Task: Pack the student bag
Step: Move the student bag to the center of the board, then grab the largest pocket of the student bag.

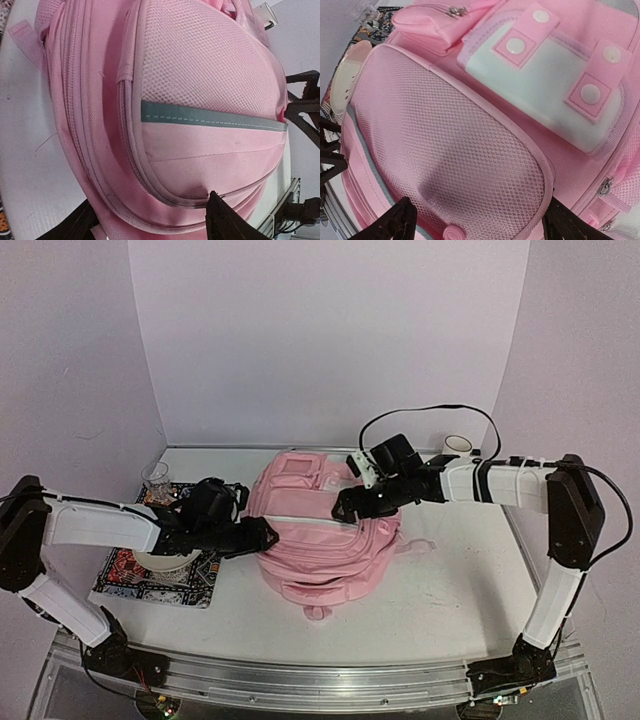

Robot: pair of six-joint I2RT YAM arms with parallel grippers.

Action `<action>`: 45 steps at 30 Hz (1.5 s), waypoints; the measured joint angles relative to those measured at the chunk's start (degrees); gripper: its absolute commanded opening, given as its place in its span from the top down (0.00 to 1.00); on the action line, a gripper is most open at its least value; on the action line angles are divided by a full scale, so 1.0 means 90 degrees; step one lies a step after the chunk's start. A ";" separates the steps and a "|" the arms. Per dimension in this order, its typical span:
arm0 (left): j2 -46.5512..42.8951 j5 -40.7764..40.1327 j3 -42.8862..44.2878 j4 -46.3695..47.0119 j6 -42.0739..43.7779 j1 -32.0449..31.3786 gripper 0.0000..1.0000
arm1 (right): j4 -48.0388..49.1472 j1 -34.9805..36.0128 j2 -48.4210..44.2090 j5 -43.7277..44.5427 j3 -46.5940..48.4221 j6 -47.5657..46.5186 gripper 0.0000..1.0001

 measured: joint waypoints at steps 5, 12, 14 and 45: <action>-0.0446 -0.0841 0.0228 -0.0817 0.0407 -0.0052 0.19 | 0.0170 -0.0218 -0.0347 -0.0331 -0.0326 -0.0480 0.13; -0.0918 -0.1659 0.0628 -0.1673 0.1053 -0.0109 0.16 | 0.0387 -0.1192 -0.1856 -0.0703 -0.1563 -0.0967 0.13; -0.1004 -0.1797 0.0724 -0.1855 0.1231 -0.0209 0.15 | 0.0577 -0.1547 -0.2038 -0.0959 -0.1893 -0.0977 0.16; 0.1975 -0.2797 0.3339 -0.2570 0.4099 -0.1744 0.11 | 0.2231 -0.3076 0.0816 -0.4080 -0.2281 -0.1285 0.36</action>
